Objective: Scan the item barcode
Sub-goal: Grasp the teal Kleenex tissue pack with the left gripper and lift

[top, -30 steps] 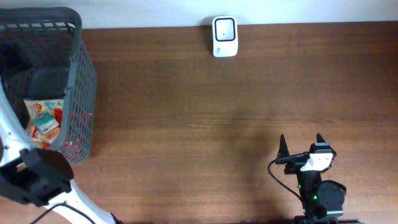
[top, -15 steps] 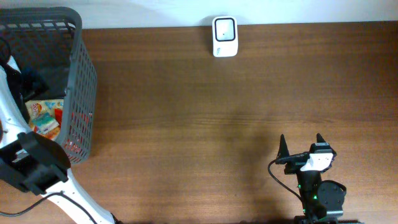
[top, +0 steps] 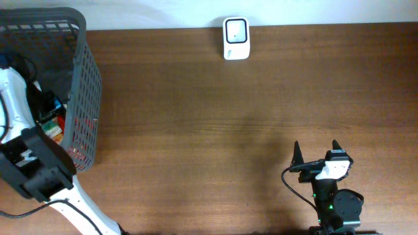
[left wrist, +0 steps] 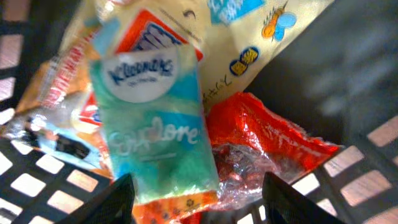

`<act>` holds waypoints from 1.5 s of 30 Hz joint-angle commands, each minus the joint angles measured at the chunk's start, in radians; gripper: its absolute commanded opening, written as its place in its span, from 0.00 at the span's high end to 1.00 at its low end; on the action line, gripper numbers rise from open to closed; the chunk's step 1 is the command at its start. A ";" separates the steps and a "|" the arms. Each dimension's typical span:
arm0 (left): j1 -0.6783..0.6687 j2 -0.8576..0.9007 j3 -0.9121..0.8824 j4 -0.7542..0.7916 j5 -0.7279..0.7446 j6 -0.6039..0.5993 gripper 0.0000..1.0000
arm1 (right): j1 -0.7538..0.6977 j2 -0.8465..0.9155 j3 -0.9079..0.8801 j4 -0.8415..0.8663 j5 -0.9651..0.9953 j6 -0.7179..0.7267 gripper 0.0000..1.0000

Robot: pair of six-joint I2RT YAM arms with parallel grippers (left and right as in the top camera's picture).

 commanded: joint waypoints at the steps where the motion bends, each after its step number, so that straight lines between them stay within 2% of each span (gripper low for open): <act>1: -0.012 0.008 -0.028 0.004 -0.058 -0.003 0.36 | 0.006 -0.006 -0.006 -0.006 0.006 -0.006 0.01; 3: -0.012 0.008 -0.035 0.005 -0.101 -0.004 0.38 | 0.006 -0.006 -0.006 -0.006 0.006 -0.006 0.02; 6: -0.012 0.008 -0.061 0.000 -0.205 -0.069 0.39 | 0.006 -0.006 -0.006 -0.006 0.006 -0.006 0.02; 13: -0.012 0.008 -0.134 0.045 -0.204 -0.069 0.38 | 0.006 -0.006 -0.006 -0.006 0.006 -0.006 0.01; 15: -0.014 0.008 -0.150 0.059 -0.203 -0.069 0.43 | 0.006 -0.006 -0.006 -0.006 0.006 -0.006 0.02; 18: -0.014 0.008 -0.150 0.073 -0.195 -0.069 0.61 | 0.006 -0.006 -0.006 -0.006 0.006 -0.006 0.02; 20: -0.014 0.008 -0.145 0.073 -0.178 -0.069 0.67 | 0.006 -0.006 -0.006 -0.006 0.006 -0.006 0.02; 22: -0.014 0.008 -0.133 0.071 -0.177 -0.069 0.69 | 0.006 -0.006 -0.006 -0.006 0.006 -0.006 0.02; 25: -0.014 0.008 -0.090 0.045 -0.166 -0.069 0.80 | 0.006 -0.006 -0.006 -0.006 0.006 -0.006 0.02; 29: -0.014 0.008 0.020 -0.014 -0.131 -0.069 0.84 | 0.006 -0.006 -0.006 -0.006 0.006 -0.006 0.01; 32: -0.014 0.008 0.116 -0.065 -0.109 -0.069 0.96 | 0.006 -0.006 -0.006 -0.006 0.006 -0.006 0.02; 36: -0.014 0.008 0.250 -0.129 -0.106 -0.069 0.95 | 0.006 -0.006 -0.006 -0.006 0.006 -0.006 0.02; 38: -0.014 0.008 0.313 -0.162 -0.060 -0.069 0.96 | 0.006 -0.006 -0.006 -0.006 0.006 -0.006 0.02; 41: -0.014 0.008 0.415 -0.206 0.087 -0.069 1.00 | 0.006 -0.006 -0.006 -0.006 0.006 -0.006 0.02; 45: -0.014 -0.007 0.548 -0.210 0.281 -0.069 1.00 | 0.006 -0.006 -0.006 -0.006 0.006 -0.006 0.02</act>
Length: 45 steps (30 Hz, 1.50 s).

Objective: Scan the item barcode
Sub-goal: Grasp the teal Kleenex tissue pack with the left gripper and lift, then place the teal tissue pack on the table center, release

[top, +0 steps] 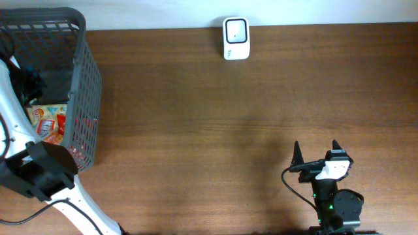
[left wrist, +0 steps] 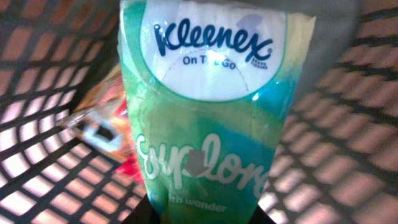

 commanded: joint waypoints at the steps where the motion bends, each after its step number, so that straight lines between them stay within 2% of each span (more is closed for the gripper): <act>1: 0.000 -0.011 0.137 -0.002 0.246 -0.010 1.00 | 0.006 -0.006 -0.006 -0.006 0.006 -0.006 0.02; 6: -0.003 -0.059 0.294 -0.001 0.407 -0.010 1.00 | 0.006 -0.006 -0.006 -0.006 0.006 -0.006 0.02; 11: -0.023 -0.129 0.380 -0.001 0.502 -0.009 1.00 | 0.006 -0.006 -0.006 -0.006 0.006 -0.006 0.02; 16: -0.138 -0.177 0.391 -0.001 0.616 -0.008 1.00 | 0.006 -0.006 -0.006 -0.006 0.006 -0.006 0.02; 19: -0.273 -0.171 0.382 -0.001 0.610 0.024 1.00 | 0.006 -0.006 -0.006 -0.006 0.006 -0.006 0.02; 23: -0.464 -0.153 0.337 -0.001 0.449 0.024 1.00 | 0.006 -0.006 -0.006 -0.006 0.006 -0.006 0.02; 27: -0.624 -0.128 0.242 0.002 0.332 0.024 1.00 | 0.006 -0.006 -0.006 -0.006 0.006 -0.006 0.02; 32: -0.771 -0.065 0.080 0.034 0.286 0.024 1.00 | 0.006 -0.006 -0.006 -0.006 0.006 -0.006 0.02; 38: -0.902 0.007 -0.239 0.217 0.284 0.024 0.99 | 0.006 -0.006 -0.006 -0.006 0.006 -0.006 0.02; 43: -0.968 0.013 -0.483 0.379 0.285 0.019 0.88 | 0.006 -0.006 -0.006 -0.006 0.006 -0.006 0.02; 44: -0.980 0.013 -0.519 0.401 0.285 0.019 0.82 | 0.006 -0.006 -0.006 -0.006 0.006 -0.006 0.02; 45: -0.991 0.013 -0.545 0.415 0.285 0.019 0.72 | 0.006 -0.006 -0.006 -0.006 0.006 -0.006 0.02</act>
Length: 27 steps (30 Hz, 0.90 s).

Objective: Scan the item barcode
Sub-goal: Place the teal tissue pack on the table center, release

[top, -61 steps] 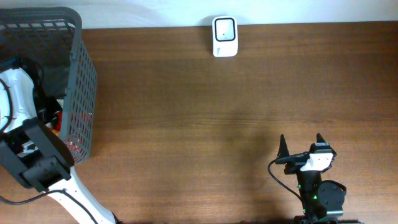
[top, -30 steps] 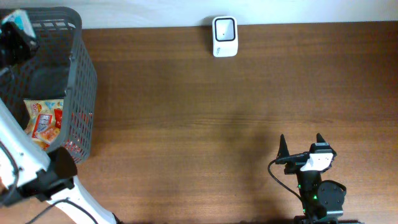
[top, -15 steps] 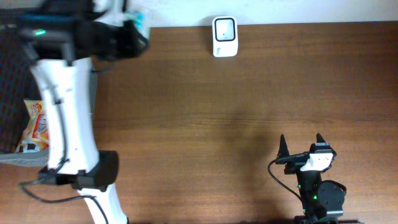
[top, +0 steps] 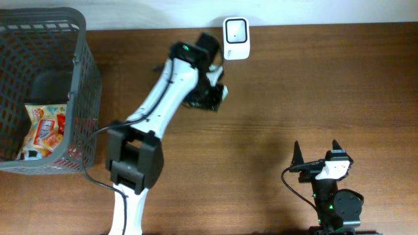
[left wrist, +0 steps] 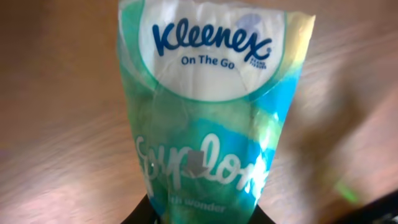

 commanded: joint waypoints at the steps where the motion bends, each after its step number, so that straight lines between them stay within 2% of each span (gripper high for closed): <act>1: -0.035 -0.004 -0.087 0.042 -0.010 0.012 0.66 | 0.006 -0.006 -0.006 -0.006 0.006 -0.007 0.01; 3: -0.045 -0.004 -0.091 0.042 -0.010 0.012 0.56 | 0.006 -0.006 -0.006 -0.006 0.006 -0.007 0.02; 8: -0.031 -0.004 -0.024 0.022 -0.009 0.013 0.48 | 0.006 -0.006 -0.006 -0.006 0.006 -0.007 0.02; 12: 0.014 -0.004 0.156 -0.092 -0.010 0.013 0.30 | 0.006 -0.006 -0.006 -0.006 0.006 -0.007 0.02; 14: 0.039 -0.004 0.247 -0.145 -0.010 0.013 0.08 | 0.006 -0.006 -0.006 -0.006 0.006 -0.007 0.02; 16: 0.083 -0.004 0.395 -0.219 -0.010 0.013 0.01 | 0.006 -0.006 -0.006 -0.006 0.006 -0.007 0.02; 23: 0.258 -0.006 0.846 -0.383 -0.010 0.014 0.01 | 0.006 -0.006 -0.006 -0.006 0.006 -0.007 0.02; 27: 0.373 -0.046 0.966 -0.382 -0.011 0.014 0.01 | 0.006 -0.006 -0.006 -0.006 0.006 -0.007 0.02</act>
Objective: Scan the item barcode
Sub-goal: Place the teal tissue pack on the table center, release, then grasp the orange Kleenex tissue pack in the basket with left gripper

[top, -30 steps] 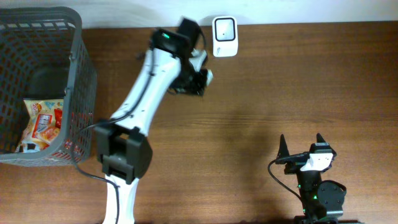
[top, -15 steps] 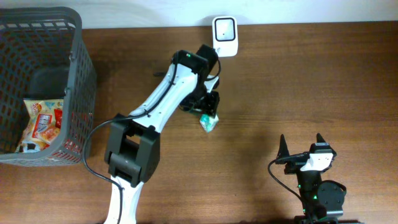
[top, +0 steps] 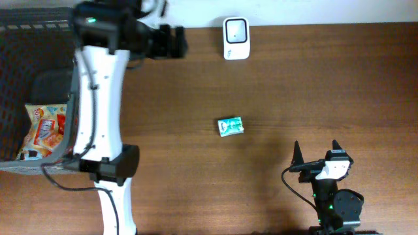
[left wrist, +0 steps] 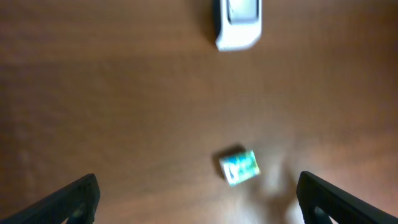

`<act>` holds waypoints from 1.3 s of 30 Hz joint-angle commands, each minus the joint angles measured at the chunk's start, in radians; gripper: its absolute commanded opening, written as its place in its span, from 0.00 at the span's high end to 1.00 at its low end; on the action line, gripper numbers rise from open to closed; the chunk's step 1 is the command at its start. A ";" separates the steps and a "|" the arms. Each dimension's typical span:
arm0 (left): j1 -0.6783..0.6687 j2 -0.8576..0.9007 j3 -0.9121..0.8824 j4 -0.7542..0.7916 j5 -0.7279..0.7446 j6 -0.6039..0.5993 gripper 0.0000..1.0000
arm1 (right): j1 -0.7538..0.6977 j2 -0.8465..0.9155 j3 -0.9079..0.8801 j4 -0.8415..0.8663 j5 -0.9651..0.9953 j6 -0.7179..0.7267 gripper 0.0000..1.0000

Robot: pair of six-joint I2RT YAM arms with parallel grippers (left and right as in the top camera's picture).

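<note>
The teal and white Kleenex tissue pack (top: pixel 230 126) lies flat on the wooden table, near the middle. In the left wrist view the pack (left wrist: pixel 239 166) is small and far below. The white barcode scanner (top: pixel 236 29) stands at the table's back edge; the scanner (left wrist: pixel 238 22) also shows at the top of the wrist view. My left gripper (top: pixel 171 41) is up high at the back left, left of the scanner, open and holding nothing; its dark fingertips (left wrist: pixel 78 196) are spread wide. My right gripper (top: pixel 317 151) rests open at the front right.
A grey mesh basket (top: pixel 26 162) stands at the table's left edge with snack packets (top: pixel 40 130) inside. My raised left arm covers part of the basket and the table's left side in the overhead view.
My left gripper, then shut on the tissue pack just below the scanner, is now open and higher at the back left. The pack lies on the table. The right arm is unchanged.
My left gripper was open over the tissue pack inside the basket. Then it was shut on the pack, still within the basket. Then it held the pack close to the scanner. Now the pack lies loose mid-table and the gripper is open above.
</note>
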 commanded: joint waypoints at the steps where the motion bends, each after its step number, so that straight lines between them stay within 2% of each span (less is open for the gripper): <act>1: 0.132 -0.064 0.111 -0.004 -0.006 0.010 0.01 | 0.006 -0.006 -0.006 -0.006 0.006 -0.006 0.02; 9: 0.530 -0.190 0.119 -0.005 -0.006 0.010 0.01 | 0.006 -0.006 -0.006 -0.006 0.006 -0.006 0.02; 14: 0.675 -0.193 0.019 -0.005 -0.025 0.008 0.01 | 0.006 -0.006 -0.006 -0.006 0.006 -0.006 0.02; 17: 0.697 -0.193 -0.116 -0.005 -0.148 -0.040 0.01 | 0.006 -0.006 -0.006 -0.006 0.006 -0.006 0.02; 19: 0.697 -0.193 -0.245 -0.004 -0.271 -0.115 0.01 | 0.006 -0.006 -0.006 -0.006 0.006 -0.006 0.02; 21: 0.698 -0.193 -0.357 -0.003 -0.325 -0.176 0.01 | 0.006 -0.006 -0.006 -0.006 0.006 -0.006 0.02; 27: 0.703 -0.193 -0.692 0.118 -0.332 -0.179 0.01 | 0.006 -0.006 -0.006 -0.006 0.006 -0.006 0.02; 32: 0.705 -0.193 -0.881 0.257 -0.347 -0.179 0.01 | 0.006 -0.006 -0.006 -0.006 0.006 -0.006 0.02; 39: 0.772 -0.190 -0.992 0.330 -0.346 -0.179 0.01 | 0.006 -0.006 -0.006 -0.006 0.006 -0.006 0.02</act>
